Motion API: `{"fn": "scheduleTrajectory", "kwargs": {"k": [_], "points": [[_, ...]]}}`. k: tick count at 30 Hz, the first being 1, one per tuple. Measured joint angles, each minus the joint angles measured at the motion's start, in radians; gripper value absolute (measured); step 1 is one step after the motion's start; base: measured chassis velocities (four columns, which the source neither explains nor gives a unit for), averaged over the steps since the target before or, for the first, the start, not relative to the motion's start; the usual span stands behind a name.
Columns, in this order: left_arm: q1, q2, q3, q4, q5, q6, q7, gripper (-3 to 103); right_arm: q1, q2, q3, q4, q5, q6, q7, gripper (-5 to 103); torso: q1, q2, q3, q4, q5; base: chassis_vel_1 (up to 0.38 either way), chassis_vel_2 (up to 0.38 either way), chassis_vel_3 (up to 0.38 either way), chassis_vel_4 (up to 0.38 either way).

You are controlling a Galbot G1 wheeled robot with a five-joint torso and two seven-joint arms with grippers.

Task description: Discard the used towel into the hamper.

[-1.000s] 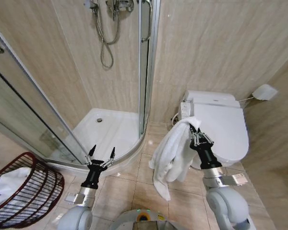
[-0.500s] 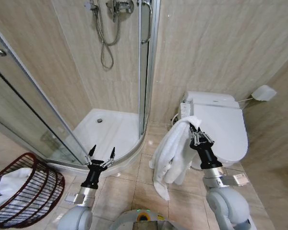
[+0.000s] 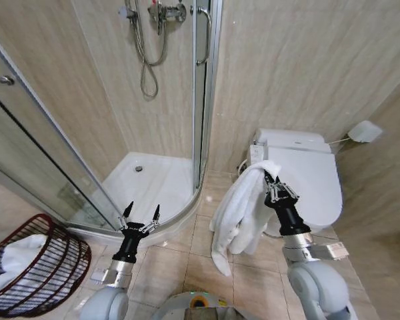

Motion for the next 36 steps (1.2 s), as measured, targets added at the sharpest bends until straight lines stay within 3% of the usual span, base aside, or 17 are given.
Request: {"fn": "scheduleTrajectory", "kwargs": {"k": [36], "points": [[0.0, 0.0, 0.0, 0.0, 0.0, 0.0, 0.0, 100, -0.01, 0.001, 0.003, 0.026, 0.005, -0.002, -0.009, 4, 0.066, 0.155, 0.088, 0.0, 0.0, 0.0, 0.0, 0.0, 0.0]]}}
